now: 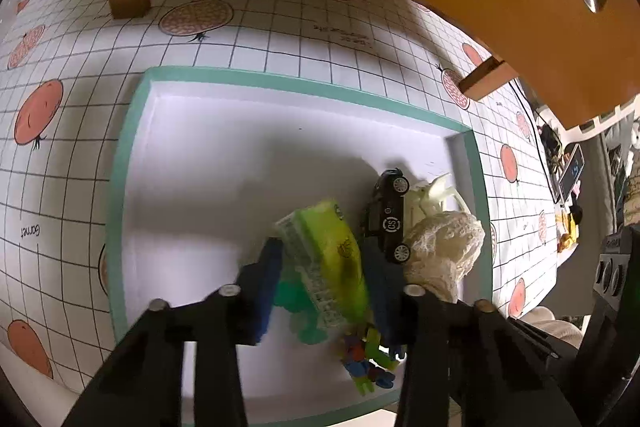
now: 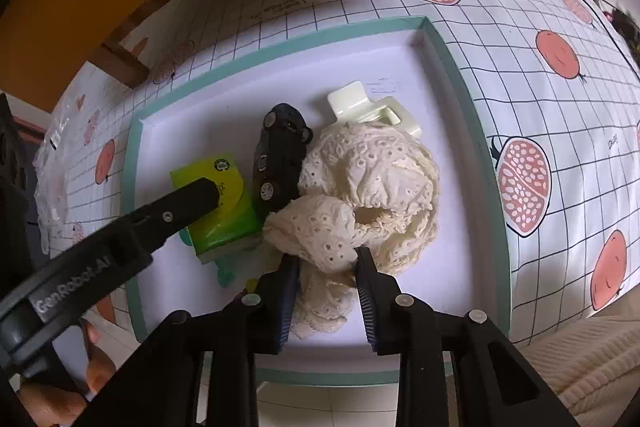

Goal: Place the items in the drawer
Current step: 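Grasp the lace cloth with the right tool while the left tool grasps the green highlighter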

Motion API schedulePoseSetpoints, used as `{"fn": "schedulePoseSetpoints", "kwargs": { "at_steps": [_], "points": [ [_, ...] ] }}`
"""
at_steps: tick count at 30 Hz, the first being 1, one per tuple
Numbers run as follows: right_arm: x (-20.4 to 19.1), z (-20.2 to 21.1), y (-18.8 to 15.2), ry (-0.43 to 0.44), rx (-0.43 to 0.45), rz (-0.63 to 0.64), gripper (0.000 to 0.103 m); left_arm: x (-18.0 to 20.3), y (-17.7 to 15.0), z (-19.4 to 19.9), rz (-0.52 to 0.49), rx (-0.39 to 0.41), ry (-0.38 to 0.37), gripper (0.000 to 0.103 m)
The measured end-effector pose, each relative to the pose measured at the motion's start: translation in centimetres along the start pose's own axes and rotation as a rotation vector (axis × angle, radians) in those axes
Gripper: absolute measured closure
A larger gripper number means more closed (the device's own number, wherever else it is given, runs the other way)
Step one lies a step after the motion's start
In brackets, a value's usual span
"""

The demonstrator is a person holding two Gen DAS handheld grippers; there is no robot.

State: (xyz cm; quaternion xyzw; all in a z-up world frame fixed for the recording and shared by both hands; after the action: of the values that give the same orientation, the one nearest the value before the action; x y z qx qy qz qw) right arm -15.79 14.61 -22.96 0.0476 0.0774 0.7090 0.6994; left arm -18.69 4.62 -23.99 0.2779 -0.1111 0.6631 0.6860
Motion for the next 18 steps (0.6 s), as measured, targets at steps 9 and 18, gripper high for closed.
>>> {"fn": "schedulePoseSetpoints", "kwargs": {
  "at_steps": [9,18],
  "points": [
    [0.5,0.2,0.3,0.038,0.01,-0.048,0.08,-0.3,0.0,0.7,0.024,0.041,-0.003,0.077],
    [1.6,1.5,0.7,0.092,0.046,-0.119,0.086,-0.6,0.2,3.9,0.059,0.132,-0.015,0.081]
  ]
}}
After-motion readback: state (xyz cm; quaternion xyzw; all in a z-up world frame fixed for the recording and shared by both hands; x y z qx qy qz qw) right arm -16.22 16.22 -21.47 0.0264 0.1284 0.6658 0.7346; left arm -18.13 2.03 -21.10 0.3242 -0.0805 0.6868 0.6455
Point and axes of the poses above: each gripper's, at about its wrist camera, not at the fingertips, and z roughly against the way its jaws point, x to its right, y to its top, the point moved 9 cm from there along -z, roughly the way its jaws point, and after that the axes turned 11 degrees about -y, right-handed, at the moved point
